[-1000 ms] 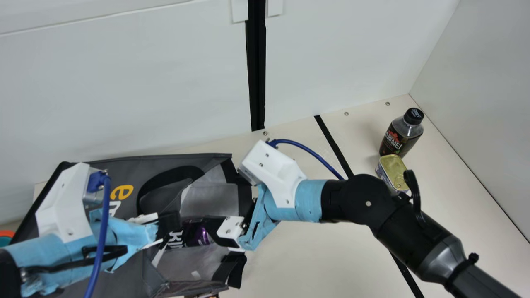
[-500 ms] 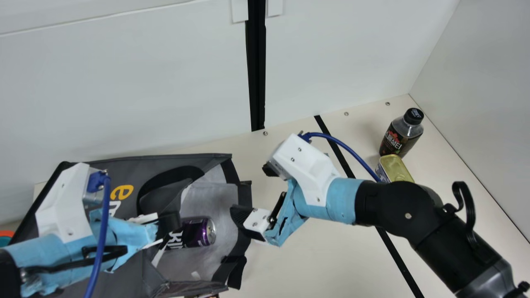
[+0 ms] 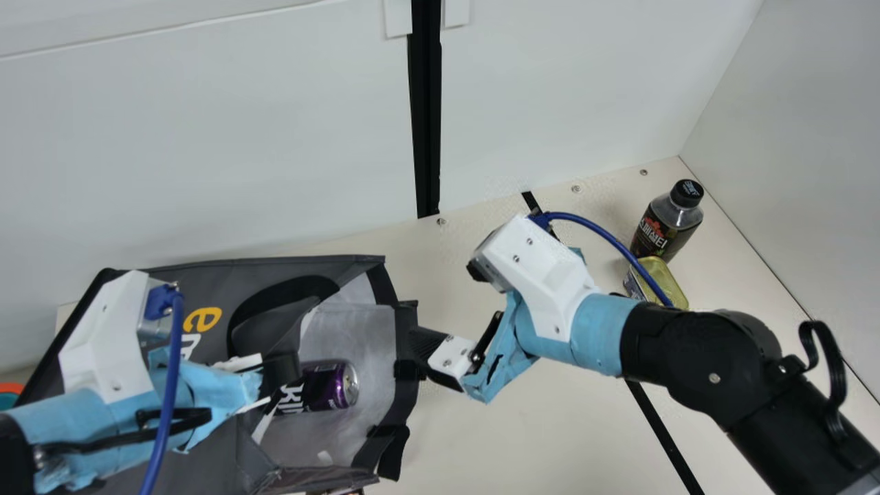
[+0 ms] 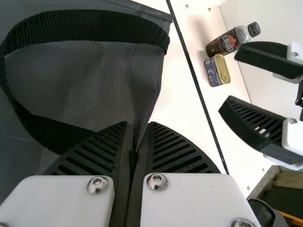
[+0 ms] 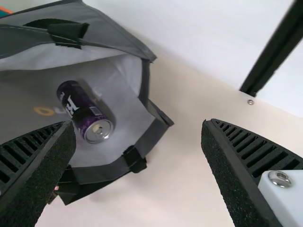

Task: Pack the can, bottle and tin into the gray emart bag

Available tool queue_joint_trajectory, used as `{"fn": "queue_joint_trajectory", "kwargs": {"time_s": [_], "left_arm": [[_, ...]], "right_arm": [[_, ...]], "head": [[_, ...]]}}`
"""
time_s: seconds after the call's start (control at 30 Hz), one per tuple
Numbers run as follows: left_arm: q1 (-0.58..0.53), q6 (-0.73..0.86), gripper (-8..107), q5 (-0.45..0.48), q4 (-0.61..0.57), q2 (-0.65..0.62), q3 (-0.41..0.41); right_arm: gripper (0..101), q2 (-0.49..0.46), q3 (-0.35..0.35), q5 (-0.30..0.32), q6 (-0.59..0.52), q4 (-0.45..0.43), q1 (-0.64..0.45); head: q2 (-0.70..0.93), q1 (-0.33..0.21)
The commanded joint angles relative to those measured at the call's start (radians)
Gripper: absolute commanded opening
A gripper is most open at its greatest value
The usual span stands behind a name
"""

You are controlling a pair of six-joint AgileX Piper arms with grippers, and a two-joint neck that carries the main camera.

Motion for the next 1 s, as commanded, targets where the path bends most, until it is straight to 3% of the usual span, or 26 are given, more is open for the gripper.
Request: {"fn": "queue_joint_trajectory", "kwargs": {"time_s": [0.0,0.97], "left_arm": [[0.0,0.0,10,0.0,0.0,0.0,0.0],[0.0,0.0,10,0.0,0.0,0.0,0.0]], "right_arm": [[91,-0.006,-0.002,0.005,0.014,-0.021,-0.006],[91,-0.151,-0.03,0.093,0.209,-0.308,-0.201]], "head": [[-0.001,-0.023],[-0.001,-0.023]]}}
